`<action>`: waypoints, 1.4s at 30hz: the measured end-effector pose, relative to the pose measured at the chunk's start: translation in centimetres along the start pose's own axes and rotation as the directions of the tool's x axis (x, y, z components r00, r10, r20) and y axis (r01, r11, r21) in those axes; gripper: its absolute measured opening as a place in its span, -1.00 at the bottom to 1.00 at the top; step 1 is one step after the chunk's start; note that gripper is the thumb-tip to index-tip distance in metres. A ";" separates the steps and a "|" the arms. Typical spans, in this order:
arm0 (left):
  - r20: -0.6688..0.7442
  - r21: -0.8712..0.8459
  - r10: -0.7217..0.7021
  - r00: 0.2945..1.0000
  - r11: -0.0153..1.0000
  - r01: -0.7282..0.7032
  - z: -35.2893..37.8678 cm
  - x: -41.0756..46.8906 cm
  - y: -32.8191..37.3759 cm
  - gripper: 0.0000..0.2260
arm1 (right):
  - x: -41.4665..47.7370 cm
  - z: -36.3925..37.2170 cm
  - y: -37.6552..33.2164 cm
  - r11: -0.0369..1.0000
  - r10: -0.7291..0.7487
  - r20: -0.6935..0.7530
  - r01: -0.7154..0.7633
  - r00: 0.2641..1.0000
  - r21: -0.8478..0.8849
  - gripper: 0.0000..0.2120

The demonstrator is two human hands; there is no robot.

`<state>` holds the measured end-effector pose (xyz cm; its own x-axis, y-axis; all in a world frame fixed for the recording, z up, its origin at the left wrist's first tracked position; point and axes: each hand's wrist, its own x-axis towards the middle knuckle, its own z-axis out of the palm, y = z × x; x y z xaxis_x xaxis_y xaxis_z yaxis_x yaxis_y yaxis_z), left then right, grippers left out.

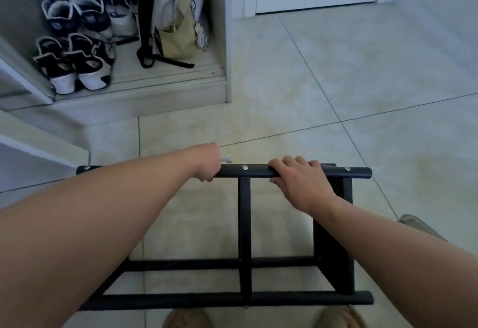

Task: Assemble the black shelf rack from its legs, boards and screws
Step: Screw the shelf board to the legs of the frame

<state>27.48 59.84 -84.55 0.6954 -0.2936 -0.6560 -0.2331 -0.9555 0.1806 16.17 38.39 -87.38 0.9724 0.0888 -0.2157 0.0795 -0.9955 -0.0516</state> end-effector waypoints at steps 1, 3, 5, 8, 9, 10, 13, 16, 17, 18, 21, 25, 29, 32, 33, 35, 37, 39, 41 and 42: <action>-0.033 -0.066 -0.021 0.999 0.998 0.019 -0.7 -0.8 0.1 -0.78 | -0.6 -1.1 -0.2 1.000 -0.014 -0.015 0.014 1.000 -0.011 -0.67; -0.076 -0.031 -0.025 0.997 0.999 0.022 -1.8 -3.1 0.4 -0.80 | -2.0 -3.1 -0.8 0.999 -0.036 -0.033 0.035 0.999 -0.039 -0.66; -0.086 -0.015 -0.024 0.996 1.000 0.023 -2.2 -5.3 0.5 -0.79 | -3.7 -4.4 -1.5 0.997 -0.051 -0.036 0.048 0.998 -0.064 -0.67; -0.065 0.062 -0.008 0.998 0.998 0.012 -1.6 -9.0 1.0 -0.78 | -6.7 -5.0 -2.8 0.996 -0.069 -0.017 0.068 0.998 -0.057 -0.68; -0.074 0.061 -0.019 0.997 0.998 0.023 -0.9 -9.9 1.0 -0.78 | -7.8 -4.9 -3.2 0.996 -0.069 -0.014 0.069 0.997 -0.049 -0.68; -0.083 0.072 -0.014 0.996 0.997 0.020 -0.2 -10.8 1.0 -0.78 | -8.8 -4.8 -3.6 0.997 -0.064 -0.014 0.064 0.998 -0.040 -0.68; -0.131 0.044 -0.002 0.991 0.999 0.008 2.8 -12.3 1.0 -0.82 | -11.7 -4.0 -4.2 0.999 -0.039 -0.011 0.039 0.999 -0.005 -0.69; -0.241 -0.065 -0.022 0.970 0.998 0.007 6.7 -13.9 0.9 -0.89 | -14.3 -2.9 -4.6 1.000 -0.029 0.006 0.029 1.000 0.009 -0.71; -0.277 -0.091 -0.028 0.960 0.996 0.002 8.0 -14.5 1.0 -0.90 | -15.2 -2.4 -4.7 1.000 -0.028 0.013 0.028 1.000 0.007 -0.71; -0.299 -0.104 -0.030 0.954 0.995 -0.001 9.2 -15.1 1.2 -0.89 | -16.2 -1.9 -4.7 1.000 -0.022 0.024 0.022 0.999 0.008 -0.71; -0.331 -0.107 -0.017 0.944 0.994 -0.020 12.1 -16.9 1.9 -0.89 | -19.3 -0.2 -5.0 1.000 0.010 0.046 -0.011 0.999 0.021 -0.71; -0.302 -0.118 -0.021 0.953 0.993 -0.015 15.1 -19.3 2.5 -0.89 | -22.7 1.0 -5.7 1.000 0.011 0.103 -0.013 0.995 0.017 -0.66; -0.282 -0.143 -0.035 0.959 0.990 -0.006 16.7 -21.1 3.3 -0.89 | -24.2 0.5 -5.8 0.997 0.021 0.183 -0.034 0.983 0.069 -0.66; -0.217 -0.190 -0.025 0.976 0.982 -0.017 17.4 -21.8 3.4 -0.87 | -24.3 -0.7 -5.3 0.994 0.012 0.279 -0.043 0.960 0.105 -0.66; -0.206 -0.202 -0.025 0.978 0.979 -0.018 17.7 -21.9 3.3 -0.87 | -24.2 -1.0 -5.2 0.995 0.000 0.309 -0.032 0.951 0.099 -0.65; -0.204 -0.212 -0.022 0.979 0.977 -0.022 17.9 -21.9 3.1 -0.87 | -23.9 -1.5 -4.9 0.996 -0.021 0.351 -0.009 0.936 0.086 -0.62; -0.204 -0.225 -0.023 0.979 0.974 -0.024 17.7 -21.7 2.9 -0.89 | -23.5 -1.7 -4.7 0.996 -0.046 0.327 0.016 0.944 0.093 -0.52; -0.189 -0.254 -0.030 0.981 0.967 -0.019 17.4 -21.4 2.6 -0.88 | -22.9 -1.8 -4.7 0.990 -0.107 0.193 0.088 0.975 0.108 -0.33; -0.163 -0.270 -0.035 0.986 0.963 -0.010 17.1 -21.0 2.4 -0.84 | -21.9 -1.8 -5.2 0.986 -0.134 0.064 0.127 0.989 0.107 -0.13; -0.147 -0.273 -0.036 0.989 0.962 -0.005 16.9 -20.9 2.4 -0.83 | -21.2 -1.8 -5.5 0.988 -0.126 0.054 0.121 0.991 0.098 -0.02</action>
<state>0.92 64.15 -82.83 0.7954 -0.2599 -0.5475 -0.0427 -0.9252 0.3771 -4.54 41.96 -80.77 0.9412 0.2155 -0.2601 0.1744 -0.9695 -0.1722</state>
